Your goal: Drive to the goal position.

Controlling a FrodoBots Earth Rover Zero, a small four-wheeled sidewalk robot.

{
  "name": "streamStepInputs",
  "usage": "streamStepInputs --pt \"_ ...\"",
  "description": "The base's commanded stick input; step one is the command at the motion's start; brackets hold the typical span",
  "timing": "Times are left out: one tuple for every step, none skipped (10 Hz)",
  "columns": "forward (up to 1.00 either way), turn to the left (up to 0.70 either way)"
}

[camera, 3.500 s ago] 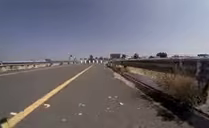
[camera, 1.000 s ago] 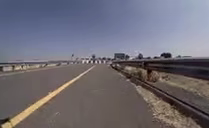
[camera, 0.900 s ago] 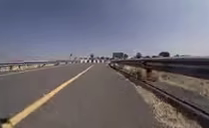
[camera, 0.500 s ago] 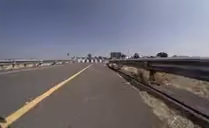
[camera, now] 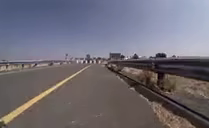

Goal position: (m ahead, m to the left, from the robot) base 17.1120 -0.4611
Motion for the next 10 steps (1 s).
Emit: streamStepInputs --pt "1.0 0.0" --pt "1.0 0.27" --pt "1.0 0.27" --pt "1.0 0.18" --pt "1.0 0.05" --pt "1.0 0.0" --pt "1.0 0.0" --pt "1.0 0.0" --pt "1.0 0.0" --pt "1.0 0.0"
